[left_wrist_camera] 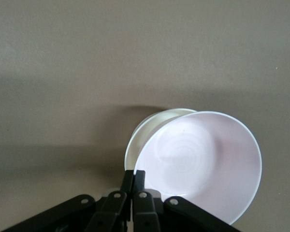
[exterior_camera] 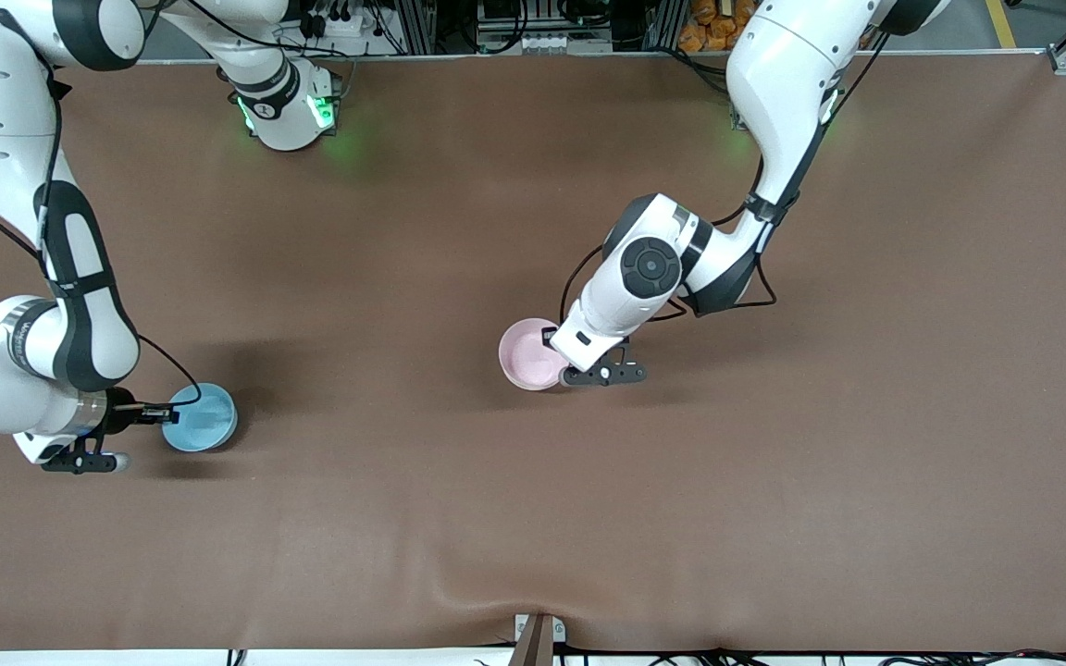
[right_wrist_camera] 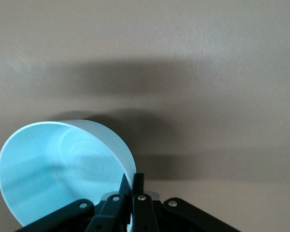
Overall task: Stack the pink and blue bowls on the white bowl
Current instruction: 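Carry the pink bowl onto the white bowl with the left gripper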
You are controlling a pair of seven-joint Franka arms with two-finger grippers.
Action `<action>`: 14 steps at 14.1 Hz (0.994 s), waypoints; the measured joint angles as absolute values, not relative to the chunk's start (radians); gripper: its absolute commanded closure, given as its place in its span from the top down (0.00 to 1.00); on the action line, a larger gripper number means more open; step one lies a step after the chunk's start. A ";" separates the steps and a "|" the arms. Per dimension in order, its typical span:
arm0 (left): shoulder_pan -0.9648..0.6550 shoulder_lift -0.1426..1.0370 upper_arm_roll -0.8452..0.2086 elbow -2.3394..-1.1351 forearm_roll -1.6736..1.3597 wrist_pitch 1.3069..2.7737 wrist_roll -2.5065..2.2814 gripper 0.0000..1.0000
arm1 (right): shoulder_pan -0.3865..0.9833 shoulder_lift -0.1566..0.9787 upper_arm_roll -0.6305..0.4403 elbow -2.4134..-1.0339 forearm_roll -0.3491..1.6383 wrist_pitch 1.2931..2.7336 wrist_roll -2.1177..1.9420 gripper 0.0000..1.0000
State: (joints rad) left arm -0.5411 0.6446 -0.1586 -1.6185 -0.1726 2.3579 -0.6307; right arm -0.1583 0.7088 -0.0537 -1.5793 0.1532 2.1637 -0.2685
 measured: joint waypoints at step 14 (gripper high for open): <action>-0.533 0.675 -0.151 -1.619 -0.174 2.442 -0.631 1.00 | 0.013 0.534 0.040 -1.543 0.254 2.027 0.062 0.00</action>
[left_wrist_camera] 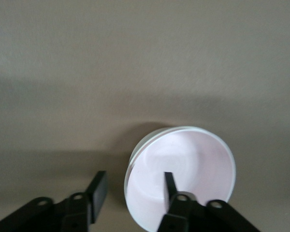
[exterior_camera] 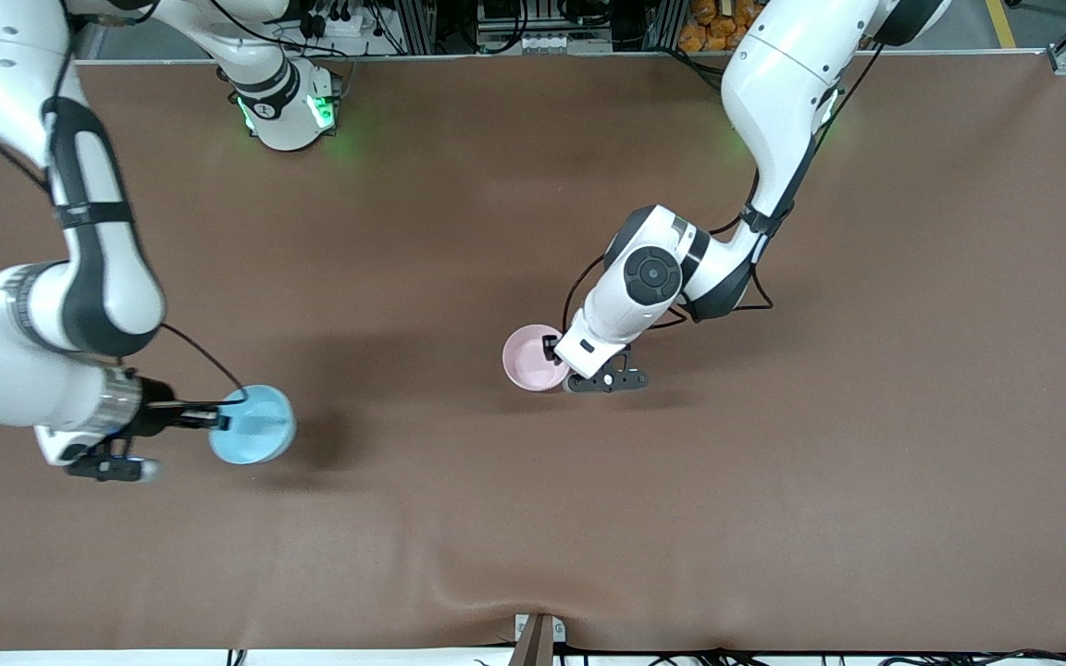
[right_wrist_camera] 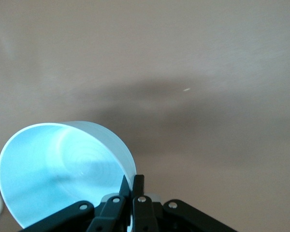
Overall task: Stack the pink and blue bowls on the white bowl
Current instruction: 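Carry the pink bowl onto the white bowl with the left gripper, then release the pink bowl and lift the left gripper while the right carries blue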
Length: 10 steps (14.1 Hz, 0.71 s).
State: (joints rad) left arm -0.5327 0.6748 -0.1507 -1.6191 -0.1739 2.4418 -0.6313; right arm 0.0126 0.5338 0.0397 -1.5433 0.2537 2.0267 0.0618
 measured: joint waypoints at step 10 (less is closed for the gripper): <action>-0.276 0.460 -0.131 -1.602 -0.078 2.197 -0.457 1.00 | 0.299 0.526 0.043 -1.544 0.255 2.034 0.489 0.00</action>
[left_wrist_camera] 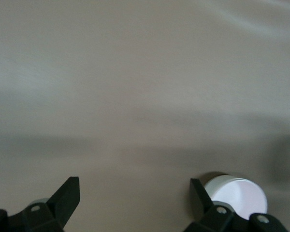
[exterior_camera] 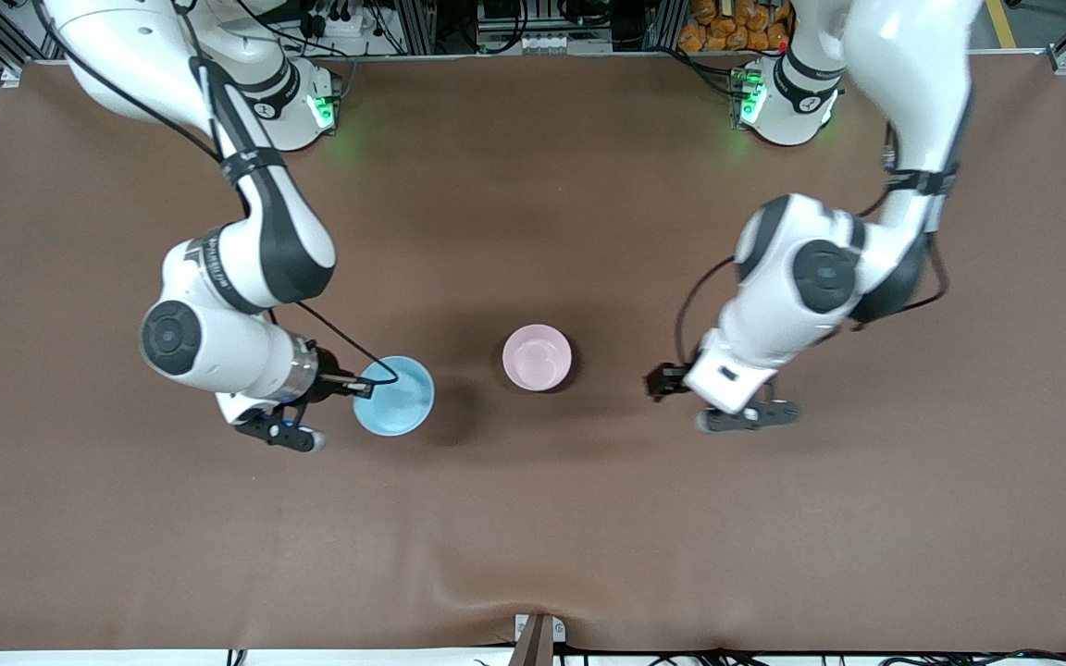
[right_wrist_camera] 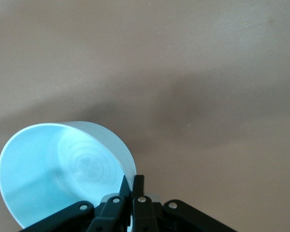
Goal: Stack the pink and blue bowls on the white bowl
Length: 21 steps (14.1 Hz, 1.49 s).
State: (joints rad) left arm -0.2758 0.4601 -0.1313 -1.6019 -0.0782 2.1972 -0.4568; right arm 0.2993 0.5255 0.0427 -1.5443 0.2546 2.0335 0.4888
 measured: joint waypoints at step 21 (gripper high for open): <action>-0.003 -0.038 -0.180 -1.577 0.000 1.482 -0.192 1.00 | 0.670 0.640 0.041 -1.662 0.256 2.404 0.935 0.00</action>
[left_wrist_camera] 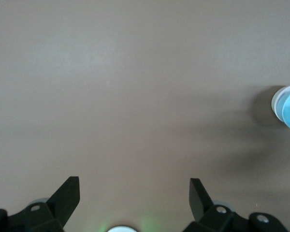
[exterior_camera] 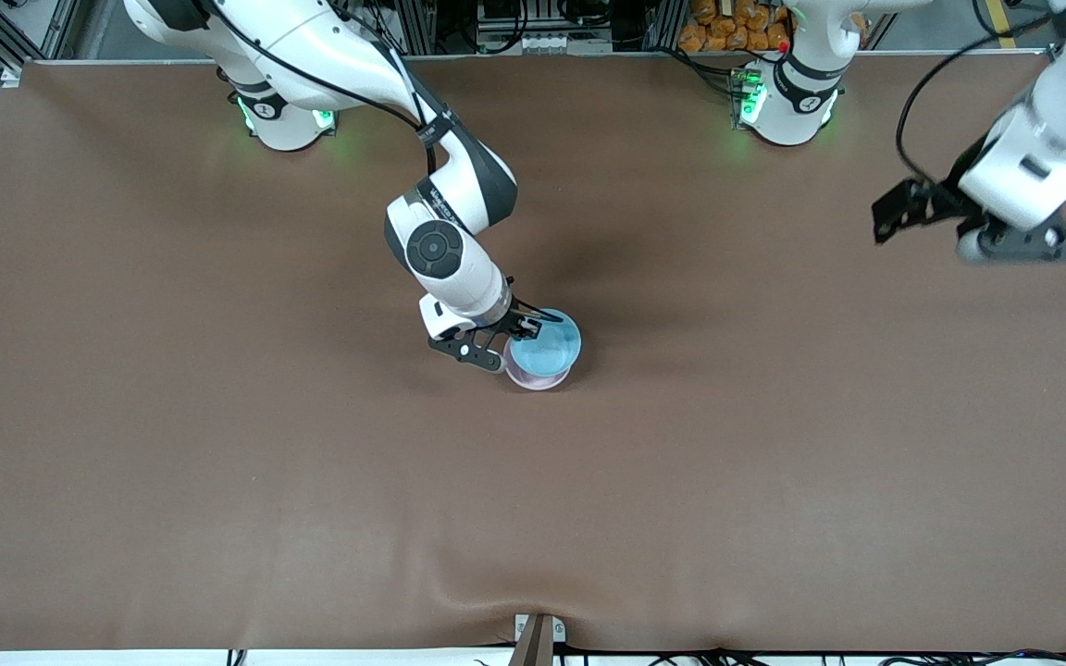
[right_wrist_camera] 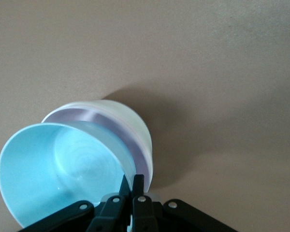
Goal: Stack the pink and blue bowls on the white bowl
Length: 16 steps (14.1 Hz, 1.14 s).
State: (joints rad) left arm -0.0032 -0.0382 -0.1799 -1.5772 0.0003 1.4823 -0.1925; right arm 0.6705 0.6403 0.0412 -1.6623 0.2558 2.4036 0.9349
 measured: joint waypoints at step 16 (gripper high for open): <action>0.001 -0.029 -0.002 -1.540 0.001 1.535 0.036 1.00 | 0.669 0.644 0.024 -1.661 0.256 2.405 0.934 1.00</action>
State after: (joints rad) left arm 0.0007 -0.0290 -0.0015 -1.5399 0.0008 1.5346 0.0356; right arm 0.6687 0.6436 0.0244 -1.6611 0.2557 2.4053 0.9344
